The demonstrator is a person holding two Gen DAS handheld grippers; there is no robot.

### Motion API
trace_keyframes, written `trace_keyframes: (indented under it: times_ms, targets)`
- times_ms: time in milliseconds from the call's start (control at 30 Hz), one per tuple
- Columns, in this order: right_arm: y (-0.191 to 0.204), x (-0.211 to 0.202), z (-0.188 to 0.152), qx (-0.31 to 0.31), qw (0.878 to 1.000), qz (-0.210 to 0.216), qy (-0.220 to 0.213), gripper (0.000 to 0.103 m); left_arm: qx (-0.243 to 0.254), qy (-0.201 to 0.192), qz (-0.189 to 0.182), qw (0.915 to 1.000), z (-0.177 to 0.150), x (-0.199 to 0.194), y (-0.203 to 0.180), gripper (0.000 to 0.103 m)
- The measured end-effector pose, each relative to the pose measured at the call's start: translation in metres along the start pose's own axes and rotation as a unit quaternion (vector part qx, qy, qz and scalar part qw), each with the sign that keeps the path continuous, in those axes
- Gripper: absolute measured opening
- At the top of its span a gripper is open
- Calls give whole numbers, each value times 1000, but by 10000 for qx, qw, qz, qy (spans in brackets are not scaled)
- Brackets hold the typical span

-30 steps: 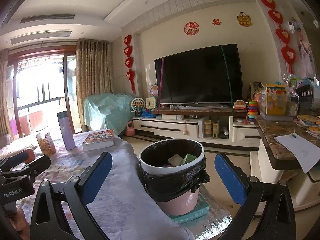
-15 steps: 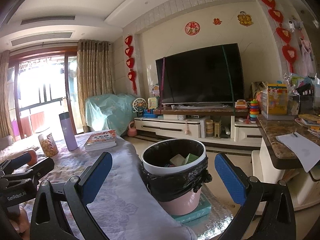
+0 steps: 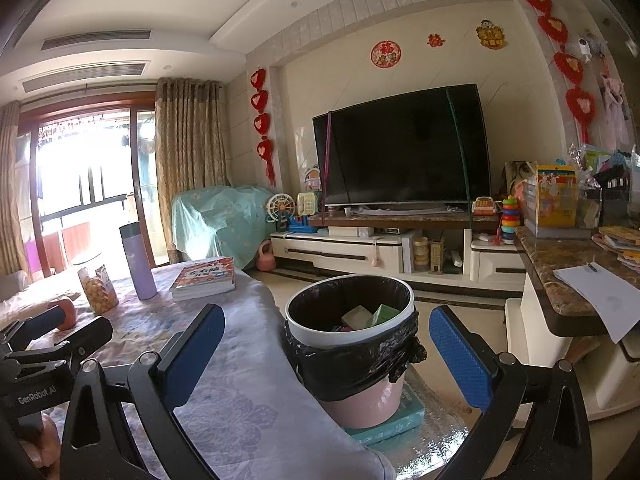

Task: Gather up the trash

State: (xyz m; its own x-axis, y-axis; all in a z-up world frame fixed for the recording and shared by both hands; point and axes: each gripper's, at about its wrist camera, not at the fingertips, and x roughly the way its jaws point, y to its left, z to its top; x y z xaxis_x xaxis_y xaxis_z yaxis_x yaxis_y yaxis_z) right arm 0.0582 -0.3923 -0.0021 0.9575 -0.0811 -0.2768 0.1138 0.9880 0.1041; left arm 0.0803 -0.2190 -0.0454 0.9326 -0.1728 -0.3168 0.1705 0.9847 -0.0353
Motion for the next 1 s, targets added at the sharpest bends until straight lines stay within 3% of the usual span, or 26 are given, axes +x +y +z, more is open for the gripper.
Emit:
trace_keyframes:
  times_ms: [1000]
  targets:
    - [6,4,-2,55,9999,122,57,103,24,46,-9,10000,0,6,1,102]
